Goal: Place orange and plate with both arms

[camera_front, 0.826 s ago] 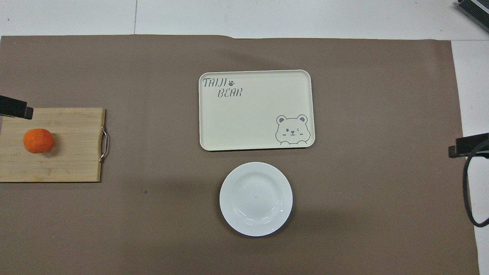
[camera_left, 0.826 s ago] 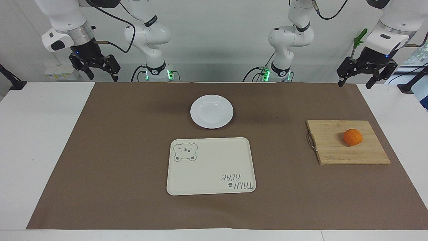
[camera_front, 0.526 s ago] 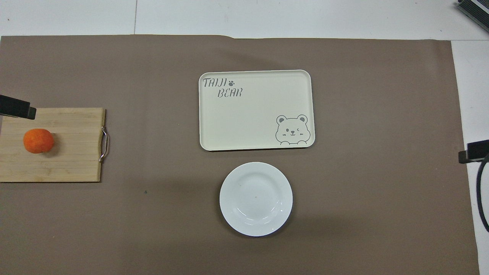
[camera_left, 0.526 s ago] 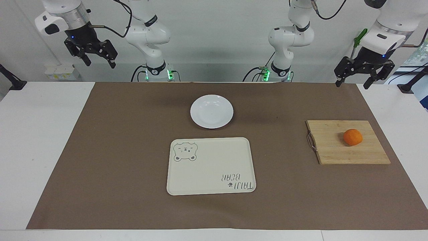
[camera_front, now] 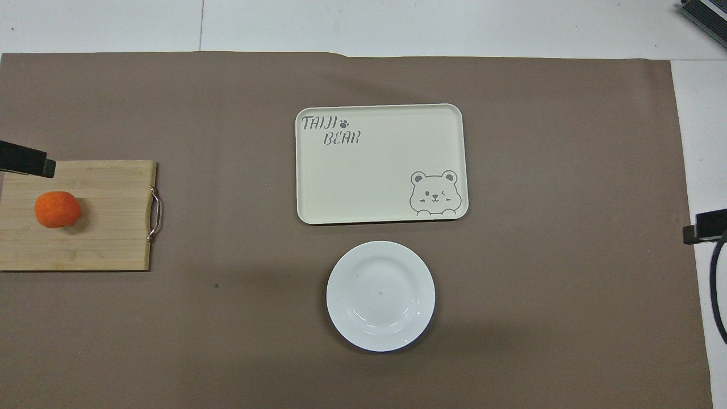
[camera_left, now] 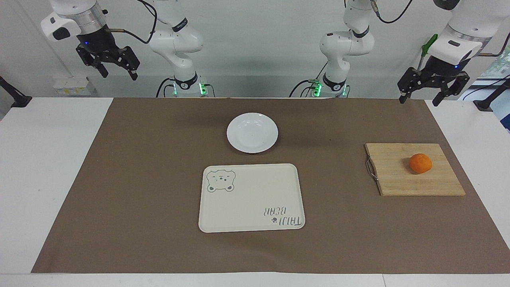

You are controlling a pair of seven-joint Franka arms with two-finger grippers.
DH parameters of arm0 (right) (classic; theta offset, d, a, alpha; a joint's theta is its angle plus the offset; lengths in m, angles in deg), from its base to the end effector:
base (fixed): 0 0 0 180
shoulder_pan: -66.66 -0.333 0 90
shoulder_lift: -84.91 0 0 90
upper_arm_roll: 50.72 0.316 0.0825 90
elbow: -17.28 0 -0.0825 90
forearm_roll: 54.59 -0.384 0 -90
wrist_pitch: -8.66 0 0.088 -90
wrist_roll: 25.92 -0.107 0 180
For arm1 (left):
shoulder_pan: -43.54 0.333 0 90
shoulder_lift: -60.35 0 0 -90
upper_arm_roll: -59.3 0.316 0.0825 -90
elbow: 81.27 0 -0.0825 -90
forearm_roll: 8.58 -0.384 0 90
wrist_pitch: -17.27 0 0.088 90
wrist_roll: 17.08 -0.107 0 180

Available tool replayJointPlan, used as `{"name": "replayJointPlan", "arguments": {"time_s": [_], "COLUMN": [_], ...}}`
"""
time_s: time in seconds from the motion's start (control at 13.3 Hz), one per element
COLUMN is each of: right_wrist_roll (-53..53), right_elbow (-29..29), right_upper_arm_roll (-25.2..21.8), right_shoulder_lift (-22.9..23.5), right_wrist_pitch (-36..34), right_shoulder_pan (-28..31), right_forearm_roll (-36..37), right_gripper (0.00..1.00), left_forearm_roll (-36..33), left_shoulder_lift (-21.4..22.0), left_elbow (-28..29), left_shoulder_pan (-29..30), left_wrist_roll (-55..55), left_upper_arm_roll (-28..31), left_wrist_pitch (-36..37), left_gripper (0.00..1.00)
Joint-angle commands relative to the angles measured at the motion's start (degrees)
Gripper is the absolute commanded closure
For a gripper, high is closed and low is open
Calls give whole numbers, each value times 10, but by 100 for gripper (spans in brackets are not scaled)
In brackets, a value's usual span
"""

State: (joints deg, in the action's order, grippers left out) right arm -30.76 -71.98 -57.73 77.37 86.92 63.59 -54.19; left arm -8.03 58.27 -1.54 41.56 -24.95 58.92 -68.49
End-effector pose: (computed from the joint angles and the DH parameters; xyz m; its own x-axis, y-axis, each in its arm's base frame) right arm 0.4886 -0.0396 0.6814 0.9865 -0.1519 -0.0619 -0.1524 -0.9883 -0.0039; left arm 0.5569 -0.0240 0.6815 0.9815 -0.1782 0.0696 -0.1786 -0.9839 0.0002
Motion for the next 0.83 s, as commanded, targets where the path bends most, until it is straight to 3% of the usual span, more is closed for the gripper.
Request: {"name": "replayJointPlan", "arguments": {"time_s": [0.0,0.75], "right_wrist_roll": [14,12], "right_elbow": [-23,-23], "right_upper_arm_roll": [8,7], "right_shoulder_lift": [-9,-10], "right_wrist_pitch": [46,52], "right_shoulder_pan": [0,3], "right_forearm_roll": [27,17], "right_gripper": [0,0], "left_forearm_roll": [-6,21], "left_shoulder_lift": [9,18], "left_elbow": [6,25], "left_shoulder_pan": [3,17], "left_wrist_roll": [-10,-29], "left_upper_arm_roll": [5,10], "left_wrist_pitch": [7,7], "left_gripper": [0,0]}}
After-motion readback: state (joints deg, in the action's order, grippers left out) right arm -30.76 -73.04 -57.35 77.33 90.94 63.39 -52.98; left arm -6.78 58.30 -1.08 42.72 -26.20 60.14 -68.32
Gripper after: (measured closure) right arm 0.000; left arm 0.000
